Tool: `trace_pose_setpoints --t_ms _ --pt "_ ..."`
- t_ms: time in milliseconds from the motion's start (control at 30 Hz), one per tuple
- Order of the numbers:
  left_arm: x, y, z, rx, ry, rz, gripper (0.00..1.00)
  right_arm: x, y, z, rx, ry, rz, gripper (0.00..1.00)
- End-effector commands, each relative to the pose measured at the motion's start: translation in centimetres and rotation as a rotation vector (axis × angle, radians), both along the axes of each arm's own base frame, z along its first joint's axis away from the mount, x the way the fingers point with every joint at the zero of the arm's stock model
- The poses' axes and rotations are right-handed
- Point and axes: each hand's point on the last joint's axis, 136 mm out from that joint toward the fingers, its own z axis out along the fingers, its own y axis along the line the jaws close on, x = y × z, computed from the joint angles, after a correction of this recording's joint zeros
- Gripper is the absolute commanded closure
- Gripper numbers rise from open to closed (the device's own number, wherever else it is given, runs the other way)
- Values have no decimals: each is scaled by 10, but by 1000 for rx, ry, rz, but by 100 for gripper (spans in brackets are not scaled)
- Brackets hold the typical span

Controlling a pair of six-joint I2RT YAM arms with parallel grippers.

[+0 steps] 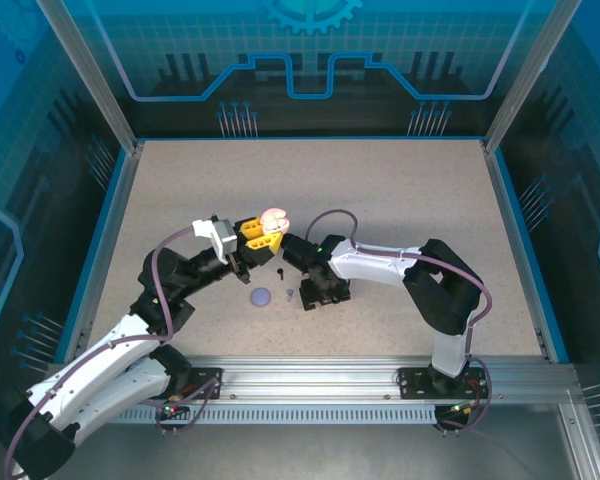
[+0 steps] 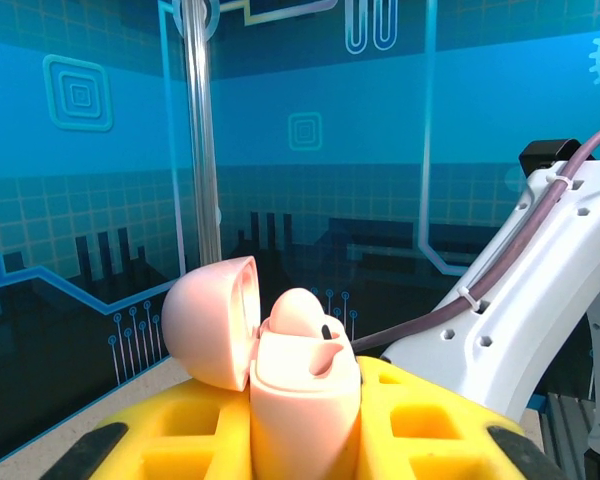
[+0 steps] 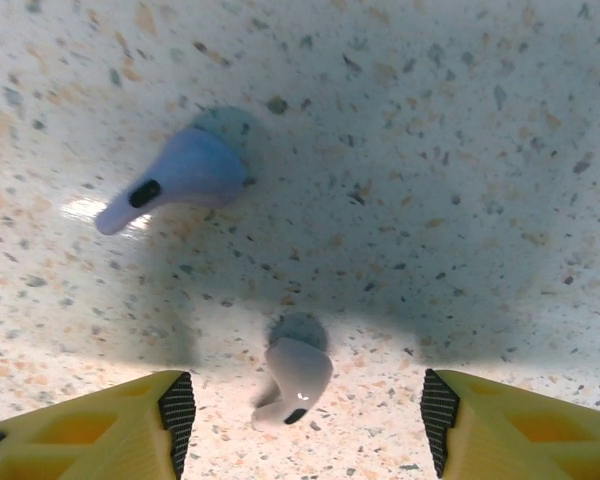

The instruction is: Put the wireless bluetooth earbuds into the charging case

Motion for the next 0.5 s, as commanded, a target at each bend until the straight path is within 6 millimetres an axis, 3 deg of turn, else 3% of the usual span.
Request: trace_pose_setpoints --t_ms 0,467 --pt "-2 3 7 -4 -39 20 100 -13 -9 -6 -35 41 16 37" --pt "1 3 4 -6 -28 28 100 -20 -23 -12 -59 46 -4 44"
